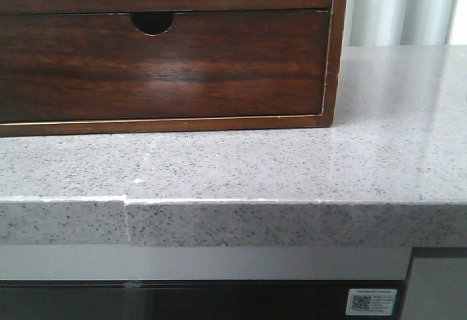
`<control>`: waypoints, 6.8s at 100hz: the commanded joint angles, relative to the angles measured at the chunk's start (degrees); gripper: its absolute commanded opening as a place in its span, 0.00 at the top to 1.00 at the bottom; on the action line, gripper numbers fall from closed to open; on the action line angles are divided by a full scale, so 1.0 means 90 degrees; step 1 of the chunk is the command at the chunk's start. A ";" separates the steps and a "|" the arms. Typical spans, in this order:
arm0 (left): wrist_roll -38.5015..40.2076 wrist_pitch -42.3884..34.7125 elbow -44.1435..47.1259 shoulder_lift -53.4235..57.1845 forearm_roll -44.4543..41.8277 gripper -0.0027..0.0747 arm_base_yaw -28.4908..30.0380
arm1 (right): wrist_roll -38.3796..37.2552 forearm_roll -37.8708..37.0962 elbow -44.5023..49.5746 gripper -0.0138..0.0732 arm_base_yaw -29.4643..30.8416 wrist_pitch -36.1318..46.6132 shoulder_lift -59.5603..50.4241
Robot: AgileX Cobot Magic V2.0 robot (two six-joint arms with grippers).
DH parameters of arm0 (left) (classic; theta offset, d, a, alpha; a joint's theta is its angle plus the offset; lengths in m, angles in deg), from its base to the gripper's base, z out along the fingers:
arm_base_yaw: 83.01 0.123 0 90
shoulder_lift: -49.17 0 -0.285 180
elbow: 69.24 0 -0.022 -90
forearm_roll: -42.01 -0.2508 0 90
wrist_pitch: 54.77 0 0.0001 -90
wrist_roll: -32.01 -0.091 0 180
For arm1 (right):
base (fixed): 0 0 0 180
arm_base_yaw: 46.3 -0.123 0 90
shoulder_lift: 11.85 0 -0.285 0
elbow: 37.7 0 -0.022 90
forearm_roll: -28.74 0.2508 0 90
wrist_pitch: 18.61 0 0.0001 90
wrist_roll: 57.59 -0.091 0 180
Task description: Put scissors in drawer with both arms
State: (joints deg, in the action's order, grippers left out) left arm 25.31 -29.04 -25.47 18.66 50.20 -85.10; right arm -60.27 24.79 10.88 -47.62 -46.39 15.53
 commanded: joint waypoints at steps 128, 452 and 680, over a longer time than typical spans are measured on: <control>0.0091 -0.0633 -0.0209 -0.0134 0.0979 0.23 0.0017 | 0.0027 -0.0064 -0.0231 0.23 0.0049 0.0966 0.0135; -0.4678 0.4204 -0.0820 -0.5136 1.0604 0.99 0.0029 | 0.0027 -0.0007 -0.0231 0.23 0.0049 0.1011 0.0135; -0.1433 0.3655 0.0318 -0.0045 0.5020 0.48 0.0017 | -0.0097 -0.0211 -0.2014 0.23 0.0935 -0.1065 0.2597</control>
State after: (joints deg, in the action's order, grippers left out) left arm 5.54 3.71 -16.45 17.24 104.64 -84.60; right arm -61.03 24.06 -3.61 -41.70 -58.49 35.68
